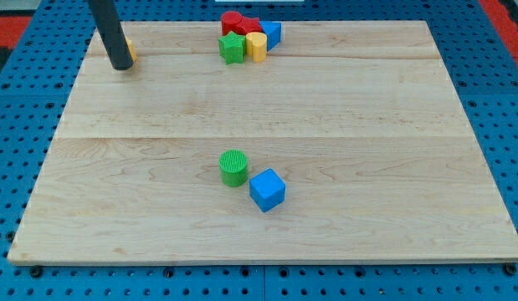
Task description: Move the hexagon to the top left
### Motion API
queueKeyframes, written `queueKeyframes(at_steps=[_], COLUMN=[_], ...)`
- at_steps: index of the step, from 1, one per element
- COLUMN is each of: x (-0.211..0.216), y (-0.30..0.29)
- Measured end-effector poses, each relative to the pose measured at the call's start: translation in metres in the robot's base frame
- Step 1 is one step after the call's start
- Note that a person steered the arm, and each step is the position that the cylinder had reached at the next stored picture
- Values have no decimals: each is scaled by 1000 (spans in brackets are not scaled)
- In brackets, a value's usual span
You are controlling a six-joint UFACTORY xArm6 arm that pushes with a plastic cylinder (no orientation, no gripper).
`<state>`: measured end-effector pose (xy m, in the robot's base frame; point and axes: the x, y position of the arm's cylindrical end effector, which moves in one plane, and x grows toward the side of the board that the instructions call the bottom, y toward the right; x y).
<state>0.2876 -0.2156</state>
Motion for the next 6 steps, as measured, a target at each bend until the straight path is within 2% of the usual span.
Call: queueKeyframes(at_steps=[4,6], x=[-11,10], y=[-1,7])
